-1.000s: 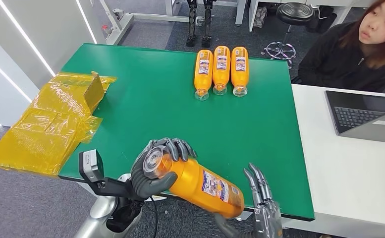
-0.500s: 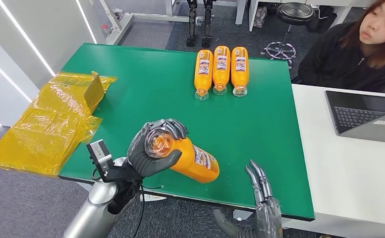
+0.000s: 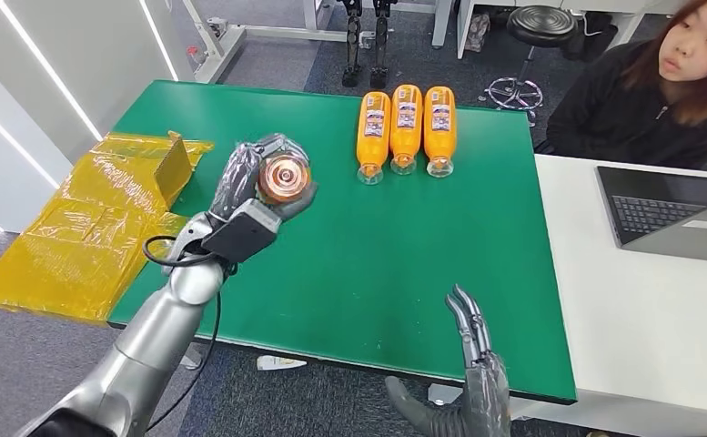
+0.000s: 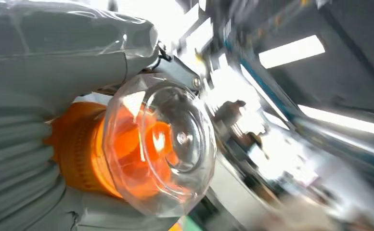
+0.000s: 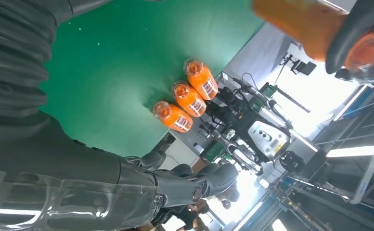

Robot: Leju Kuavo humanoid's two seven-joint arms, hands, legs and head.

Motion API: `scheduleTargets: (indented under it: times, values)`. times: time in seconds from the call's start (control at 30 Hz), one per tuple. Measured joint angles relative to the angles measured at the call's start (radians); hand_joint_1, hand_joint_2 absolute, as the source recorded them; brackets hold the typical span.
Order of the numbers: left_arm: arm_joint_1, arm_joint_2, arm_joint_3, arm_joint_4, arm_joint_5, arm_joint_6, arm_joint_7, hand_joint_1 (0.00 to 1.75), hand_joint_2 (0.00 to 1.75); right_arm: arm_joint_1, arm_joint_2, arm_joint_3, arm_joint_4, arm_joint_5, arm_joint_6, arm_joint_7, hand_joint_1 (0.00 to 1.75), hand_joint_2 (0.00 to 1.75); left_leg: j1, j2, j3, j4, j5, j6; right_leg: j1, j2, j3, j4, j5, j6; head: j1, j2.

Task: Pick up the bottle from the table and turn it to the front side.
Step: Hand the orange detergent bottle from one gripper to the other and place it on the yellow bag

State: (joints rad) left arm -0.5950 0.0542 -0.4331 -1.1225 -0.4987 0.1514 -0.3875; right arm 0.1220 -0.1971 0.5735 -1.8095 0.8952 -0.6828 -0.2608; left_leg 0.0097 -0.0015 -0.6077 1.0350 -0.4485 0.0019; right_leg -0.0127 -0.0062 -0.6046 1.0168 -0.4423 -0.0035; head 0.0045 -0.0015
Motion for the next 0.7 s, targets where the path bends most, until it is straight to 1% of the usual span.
scheduleTargets:
  times: [0.13,0.2,0.27,0.37,0.47,0.7]
  values:
    - [-0.108,0.003,-0.011,0.163,-0.278,0.134,0.08,1.75,1.75,-0.009,0.01,-0.001,0.006,-0.009,0.0,0.003,0.0,1.75,0.0,0.0,0.0,0.0,0.0,0.0,0.0,0.0,0.0,0.0,0.0,0.0,0.0,0.0]
    - [-0.165,0.003,-0.028,0.262,-0.411,0.178,0.129,1.75,1.75,-0.02,0.018,-0.001,0.012,-0.013,0.0,0.007,0.0,1.75,0.0,0.0,0.0,0.0,0.001,-0.001,0.0,0.0,0.0,0.0,0.0,0.0,0.0,0.0]
    - [-0.214,0.002,-0.044,0.358,-0.503,0.204,0.167,1.75,1.75,-0.029,0.027,-0.001,0.018,-0.014,0.0,0.008,0.0,1.75,0.0,0.0,0.0,0.0,0.001,-0.001,0.0,0.001,0.0,0.0,0.001,-0.001,0.0,0.0]
    - [-0.257,0.0,-0.059,0.456,-0.542,0.221,0.182,1.75,1.75,-0.035,0.035,-0.001,0.025,-0.014,0.0,0.008,0.0,1.75,0.0,0.001,0.0,0.0,0.001,-0.002,0.0,0.001,-0.001,0.0,0.001,-0.001,0.0,0.0]
    - [-0.276,-0.002,-0.069,0.512,-0.548,0.225,0.186,1.75,1.75,-0.038,0.04,-0.001,0.029,-0.014,0.0,0.008,0.0,1.75,0.0,0.001,0.0,0.0,0.001,-0.002,0.0,0.001,-0.001,0.0,0.001,-0.001,0.0,0.0]
    - [-0.286,-0.003,-0.074,0.568,-0.549,0.226,0.186,1.75,1.75,-0.041,0.042,-0.001,0.031,-0.014,0.0,0.008,0.0,1.75,0.0,0.001,-0.001,0.0,0.001,-0.002,0.0,0.001,-0.001,0.0,0.001,-0.001,0.0,0.0]
